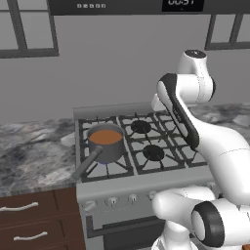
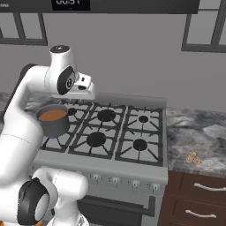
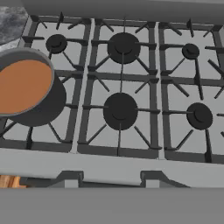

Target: Pick up the sugar cube(s) and place them in the saucepan with hot chocolate.

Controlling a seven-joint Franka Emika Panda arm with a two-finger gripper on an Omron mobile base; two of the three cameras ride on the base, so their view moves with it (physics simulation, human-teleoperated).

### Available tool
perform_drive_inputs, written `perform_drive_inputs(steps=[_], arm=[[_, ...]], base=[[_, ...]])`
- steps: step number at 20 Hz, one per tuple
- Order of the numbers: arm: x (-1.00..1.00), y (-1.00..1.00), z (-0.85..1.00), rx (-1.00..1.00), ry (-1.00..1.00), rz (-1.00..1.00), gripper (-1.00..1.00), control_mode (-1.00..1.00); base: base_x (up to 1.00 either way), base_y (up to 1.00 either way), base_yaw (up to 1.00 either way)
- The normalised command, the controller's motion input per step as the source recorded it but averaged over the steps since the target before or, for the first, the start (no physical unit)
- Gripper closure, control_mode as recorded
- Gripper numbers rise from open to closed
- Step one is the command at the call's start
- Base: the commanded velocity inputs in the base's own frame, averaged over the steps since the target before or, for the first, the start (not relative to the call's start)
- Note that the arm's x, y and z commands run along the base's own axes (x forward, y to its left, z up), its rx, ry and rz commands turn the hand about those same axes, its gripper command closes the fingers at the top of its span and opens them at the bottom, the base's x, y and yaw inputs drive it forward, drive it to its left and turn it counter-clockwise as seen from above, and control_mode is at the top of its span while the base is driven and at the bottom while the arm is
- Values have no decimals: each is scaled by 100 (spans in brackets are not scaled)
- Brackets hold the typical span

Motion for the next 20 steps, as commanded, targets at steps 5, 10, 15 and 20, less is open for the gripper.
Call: perform_drive_inputs(steps=[5, 10, 15, 20], arm=[[0, 1, -9, 0, 0, -5, -100, -100], [-4, -40, -15, 0, 4, -18, -100, -100], [-5, -92, -11, 9, 0, -21, -100, -100], [0, -100, -8, 14, 0, -17, -100, -100]], base=[[0, 0, 0], [0, 0, 0], [0, 0, 0], [0, 0, 0]])
